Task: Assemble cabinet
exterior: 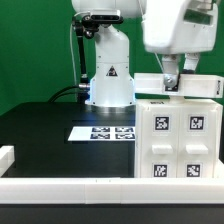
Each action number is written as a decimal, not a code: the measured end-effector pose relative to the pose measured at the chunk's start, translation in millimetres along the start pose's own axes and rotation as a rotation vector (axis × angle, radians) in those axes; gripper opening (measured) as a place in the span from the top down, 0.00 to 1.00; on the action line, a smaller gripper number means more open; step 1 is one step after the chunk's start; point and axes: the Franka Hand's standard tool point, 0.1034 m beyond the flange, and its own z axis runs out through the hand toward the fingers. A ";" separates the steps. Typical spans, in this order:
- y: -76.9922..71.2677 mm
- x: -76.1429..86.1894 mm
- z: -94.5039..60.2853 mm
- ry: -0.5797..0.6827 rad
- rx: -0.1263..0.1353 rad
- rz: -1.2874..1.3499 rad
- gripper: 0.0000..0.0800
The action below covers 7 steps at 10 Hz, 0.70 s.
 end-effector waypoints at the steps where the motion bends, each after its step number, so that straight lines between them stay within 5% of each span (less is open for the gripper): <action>1: 0.5 -0.3 0.3 0.020 0.031 0.132 0.31; 6: 0.5 1.6 0.4 0.033 0.059 0.542 0.31; 7: 2.7 0.9 0.8 0.057 0.086 0.713 0.31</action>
Offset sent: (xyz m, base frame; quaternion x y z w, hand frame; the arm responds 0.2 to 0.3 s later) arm 0.0000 0.0000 0.0000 0.0000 0.0000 0.1938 0.9810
